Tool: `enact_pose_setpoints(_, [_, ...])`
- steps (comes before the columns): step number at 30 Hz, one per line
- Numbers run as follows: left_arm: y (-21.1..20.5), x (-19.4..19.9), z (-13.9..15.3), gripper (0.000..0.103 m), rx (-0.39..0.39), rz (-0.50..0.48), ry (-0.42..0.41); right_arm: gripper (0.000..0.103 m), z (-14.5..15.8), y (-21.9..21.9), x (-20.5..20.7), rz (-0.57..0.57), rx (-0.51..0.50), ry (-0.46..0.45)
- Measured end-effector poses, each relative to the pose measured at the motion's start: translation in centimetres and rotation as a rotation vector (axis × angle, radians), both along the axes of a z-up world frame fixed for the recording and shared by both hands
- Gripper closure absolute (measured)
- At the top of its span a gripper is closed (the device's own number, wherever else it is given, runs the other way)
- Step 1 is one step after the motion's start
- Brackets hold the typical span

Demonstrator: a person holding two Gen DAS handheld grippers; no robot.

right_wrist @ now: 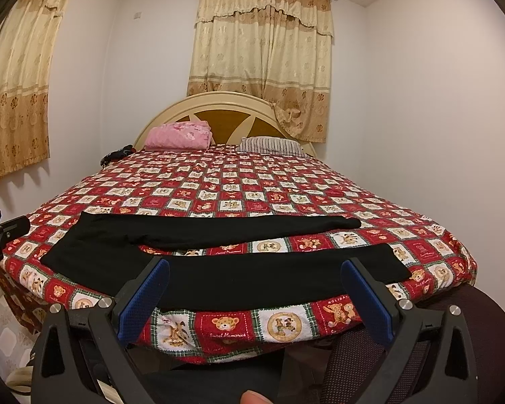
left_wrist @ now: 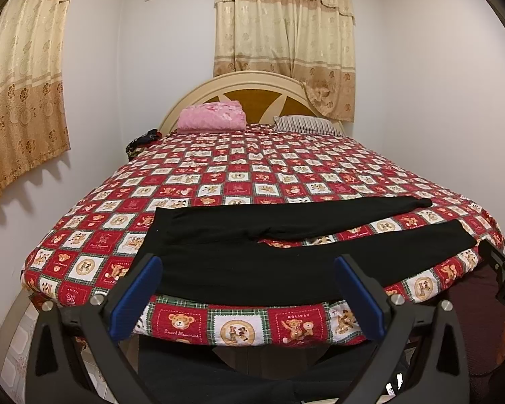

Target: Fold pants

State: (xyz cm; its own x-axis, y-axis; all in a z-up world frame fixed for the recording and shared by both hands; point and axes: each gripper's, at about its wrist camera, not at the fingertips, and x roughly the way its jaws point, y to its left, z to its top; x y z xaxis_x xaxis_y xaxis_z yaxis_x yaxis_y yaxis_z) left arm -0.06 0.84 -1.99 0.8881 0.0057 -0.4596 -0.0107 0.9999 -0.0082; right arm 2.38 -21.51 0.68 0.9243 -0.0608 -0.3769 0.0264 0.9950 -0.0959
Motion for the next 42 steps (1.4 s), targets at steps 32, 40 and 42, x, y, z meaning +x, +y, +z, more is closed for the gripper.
enact_pose_setpoints(32, [19.4,27.2,-11.0,0.0,0.041,0.206,0.354,0.001,-8.7,-0.5,14.8,0.047,-0.066,0.275])
enact_pose_setpoints(40, [21.6,34.0,-13.7,0.026,-0.049,0.148,0.43,0.001,-9.9,-2.3,20.0,0.003,-0.065,0.321])
enact_pose_setpoints(42, [22.1,34.8,-13.7,0.03,-0.081,0.133,0.42,0.001,-10.4,-2.3,20.7,0.002,-0.061,0.335])
